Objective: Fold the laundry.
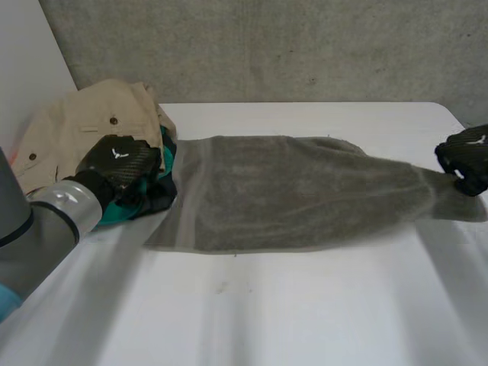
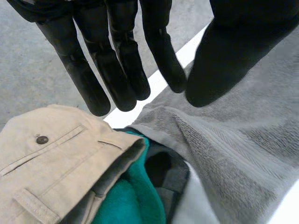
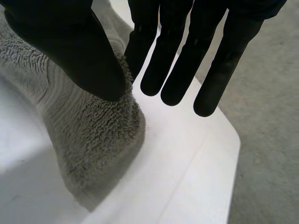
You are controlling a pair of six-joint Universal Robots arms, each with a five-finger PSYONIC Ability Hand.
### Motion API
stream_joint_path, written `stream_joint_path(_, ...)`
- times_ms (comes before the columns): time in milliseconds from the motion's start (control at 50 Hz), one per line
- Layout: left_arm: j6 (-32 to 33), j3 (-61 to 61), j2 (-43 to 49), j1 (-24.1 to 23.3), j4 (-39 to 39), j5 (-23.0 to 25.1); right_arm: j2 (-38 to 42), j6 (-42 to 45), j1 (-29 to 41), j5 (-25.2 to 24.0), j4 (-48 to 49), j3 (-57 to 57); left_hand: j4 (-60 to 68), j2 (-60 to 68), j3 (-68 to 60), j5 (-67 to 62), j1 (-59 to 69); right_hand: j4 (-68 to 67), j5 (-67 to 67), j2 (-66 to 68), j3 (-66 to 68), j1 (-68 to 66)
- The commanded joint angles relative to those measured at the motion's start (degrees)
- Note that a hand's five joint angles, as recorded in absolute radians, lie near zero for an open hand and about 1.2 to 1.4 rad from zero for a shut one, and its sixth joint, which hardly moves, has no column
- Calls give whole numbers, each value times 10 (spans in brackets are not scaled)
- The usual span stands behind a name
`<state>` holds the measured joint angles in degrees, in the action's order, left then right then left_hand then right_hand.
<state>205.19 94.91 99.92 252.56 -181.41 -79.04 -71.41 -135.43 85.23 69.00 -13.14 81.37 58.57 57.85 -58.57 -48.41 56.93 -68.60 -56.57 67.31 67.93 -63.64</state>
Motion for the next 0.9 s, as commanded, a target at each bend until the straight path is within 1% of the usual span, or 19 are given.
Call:
stream_joint_path(20,7,53,-9,-6,-18,41,-32,-8,-7,-4,-22,17,-87,-79,87,85,-70,-114,-134,127,121,-164)
stream_joint_path(60,9,64,18,-6,-46,59,-22,-8,-6,-1,-16,18,-120,-113,120,118,-104,-114,-134,127,121,-164)
stream_joint_path(120,10,66,69,-4,-68,63,9,-7,-3,2,-5,17,-125,-118,125,124,-109,-114,-134,127,121,-164)
stream_joint_path(300,18,43,137,7,-95,67,44,-9,-2,8,1,21,-150,-143,150,149,-134,-114,-134,127,121,-164)
stream_joint_path(380,33,20,173,8,-97,66,50,-9,-2,8,7,24,-164,-157,164,162,-147,-114,-134,127,121,-164)
stream_joint_path(400,40,12,183,9,-97,65,51,-9,-2,8,7,25,-186,-178,186,184,-169,-114,-134,127,121,-164)
stream_joint_path(480,61,2,192,9,-97,64,54,-9,-2,8,12,29,-191,-184,191,189,-174,-114,-134,127,121,-164)
stream_joint_path(600,87,-7,209,8,-93,62,57,-8,-3,8,22,34,-238,-231,238,236,-222,-114,-134,127,121,-164)
stream_joint_path(900,91,-22,209,7,-90,63,71,-4,-2,8,27,36,-228,-221,228,226,-211,-114,-134,127,121,-164)
